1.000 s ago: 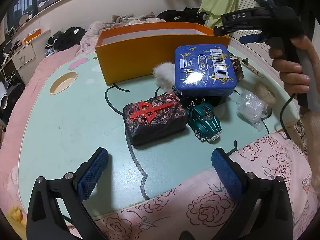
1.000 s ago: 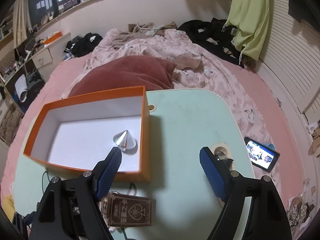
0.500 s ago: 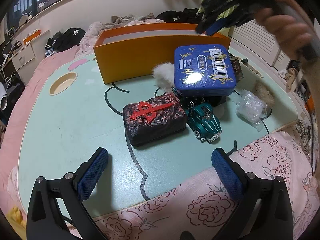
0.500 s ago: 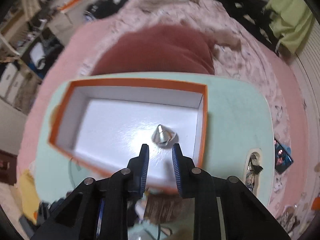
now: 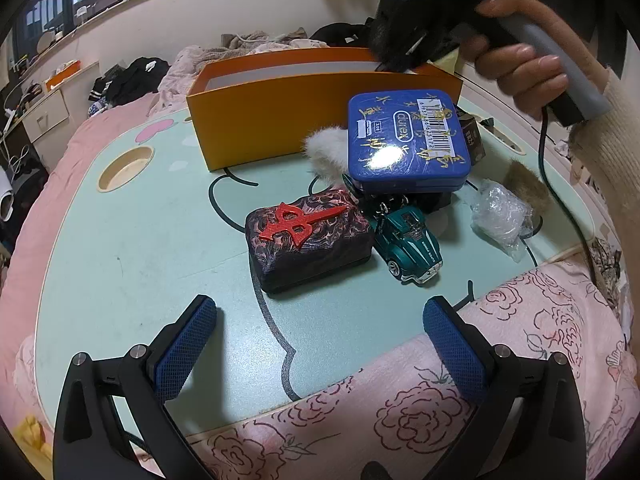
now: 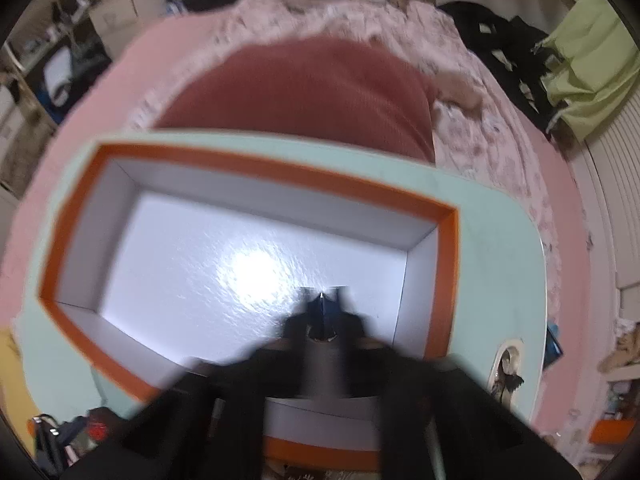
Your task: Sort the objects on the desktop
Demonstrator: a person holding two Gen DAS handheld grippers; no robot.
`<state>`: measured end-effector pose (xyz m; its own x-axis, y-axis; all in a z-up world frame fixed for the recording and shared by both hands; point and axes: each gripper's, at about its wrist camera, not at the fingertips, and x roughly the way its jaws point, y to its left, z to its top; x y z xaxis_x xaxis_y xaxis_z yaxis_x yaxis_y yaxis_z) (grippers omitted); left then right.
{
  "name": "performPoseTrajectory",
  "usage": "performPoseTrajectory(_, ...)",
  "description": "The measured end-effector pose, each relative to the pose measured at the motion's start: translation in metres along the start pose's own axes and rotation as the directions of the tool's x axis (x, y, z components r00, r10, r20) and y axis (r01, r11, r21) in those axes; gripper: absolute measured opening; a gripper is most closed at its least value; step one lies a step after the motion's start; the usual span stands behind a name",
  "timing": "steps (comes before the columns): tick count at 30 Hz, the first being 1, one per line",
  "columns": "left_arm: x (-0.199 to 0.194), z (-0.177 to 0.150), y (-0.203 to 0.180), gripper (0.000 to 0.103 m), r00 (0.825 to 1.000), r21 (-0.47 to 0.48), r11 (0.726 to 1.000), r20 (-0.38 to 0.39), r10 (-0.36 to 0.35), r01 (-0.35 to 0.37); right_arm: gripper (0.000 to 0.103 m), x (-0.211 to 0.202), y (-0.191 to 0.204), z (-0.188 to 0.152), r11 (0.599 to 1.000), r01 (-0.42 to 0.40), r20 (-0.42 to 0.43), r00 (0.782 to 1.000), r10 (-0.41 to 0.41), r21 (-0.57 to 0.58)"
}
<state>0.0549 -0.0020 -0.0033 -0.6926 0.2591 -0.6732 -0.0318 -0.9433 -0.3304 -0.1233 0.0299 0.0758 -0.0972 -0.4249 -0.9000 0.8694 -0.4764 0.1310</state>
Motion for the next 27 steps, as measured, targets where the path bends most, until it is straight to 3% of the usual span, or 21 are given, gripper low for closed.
performPoseTrajectory(2, 0.000, 0.000, 0.000, 0.103, 1.000, 0.001, 1.000, -0.001, 0.001, -0.001, 0.001, -0.017, -0.009, -0.003, 0.997, -0.081, 0.049, 0.996, 0.080, 0.020)
performPoseTrajectory(5, 0.000, 0.000, 0.000, 0.103, 1.000, 0.002, 1.000, -0.002, 0.003, -0.003, 0.003, -0.042, -0.008, -0.008, 0.999, -0.054, 0.112, 0.992, 0.053, 0.004)
performPoseTrajectory(6, 0.000, 0.000, 0.001, 0.103, 1.000, 0.003, 1.000, -0.002, 0.004, -0.004, 0.008, -0.045, -0.007, -0.007, 0.999, -0.047, 0.115, 0.992, 0.047, 0.000)
performPoseTrajectory(7, 0.000, 0.000, 0.001, 0.103, 1.000, 0.002, 1.000, -0.001, 0.003, -0.003, 0.020, -0.045, -0.006, -0.006, 0.999, -0.042, 0.114, 0.993, 0.043, -0.007)
performPoseTrajectory(9, 0.000, 0.000, 0.001, 0.103, 1.000, 0.003, 1.000, -0.002, 0.004, -0.004, 0.022, -0.040, -0.002, -0.002, 0.999, -0.033, 0.098, 0.995, 0.034, -0.005)
performPoseTrajectory(12, 0.000, 0.000, 0.001, 0.103, 1.000, 0.004, 1.000, -0.002, 0.005, -0.005, 0.022, -0.009, 0.004, 0.006, 1.000, -0.006, -0.021, 1.000, 0.006, 0.005)
performPoseTrajectory(13, 0.000, 0.000, 0.000, 0.103, 1.000, 0.004, 1.000, -0.003, 0.006, -0.006, 0.024, 0.006, 0.007, 0.006, 1.000, 0.016, -0.080, 0.997, -0.016, 0.003)
performPoseTrajectory(15, 0.000, 0.000, 0.000, 0.103, 1.000, 0.007, 1.000, -0.003, 0.009, -0.009, 0.028, 0.015, 0.012, 0.005, 0.994, 0.108, -0.081, 0.991, -0.110, -0.033)
performPoseTrajectory(16, -0.001, 0.000, 0.001, 0.103, 1.000, 0.005, 1.000, -0.002, 0.007, -0.007, 0.028, 0.031, 0.014, 0.004, 0.994, 0.103, -0.165, 0.980, -0.109, -0.039)
performPoseTrajectory(17, -0.001, 0.000, 0.002, 0.103, 1.000, 0.006, 1.000, -0.003, 0.008, -0.008, 0.027, 0.036, 0.019, 0.002, 0.991, 0.118, -0.157, 0.979, -0.128, -0.069)
performPoseTrajectory(21, -0.001, 0.000, 0.003, 0.103, 1.000, 0.009, 1.000, -0.003, 0.007, -0.007, 0.002, 0.050, 0.021, 0.000, 0.999, 0.039, -0.165, 0.985, -0.044, -0.035)
performPoseTrajectory(27, -0.002, 0.000, 0.004, 0.103, 1.000, 0.012, 1.000, -0.006, 0.013, -0.012, 0.002, 0.053, 0.019, -0.015, 0.999, 0.022, -0.082, 0.996, -0.024, -0.034)
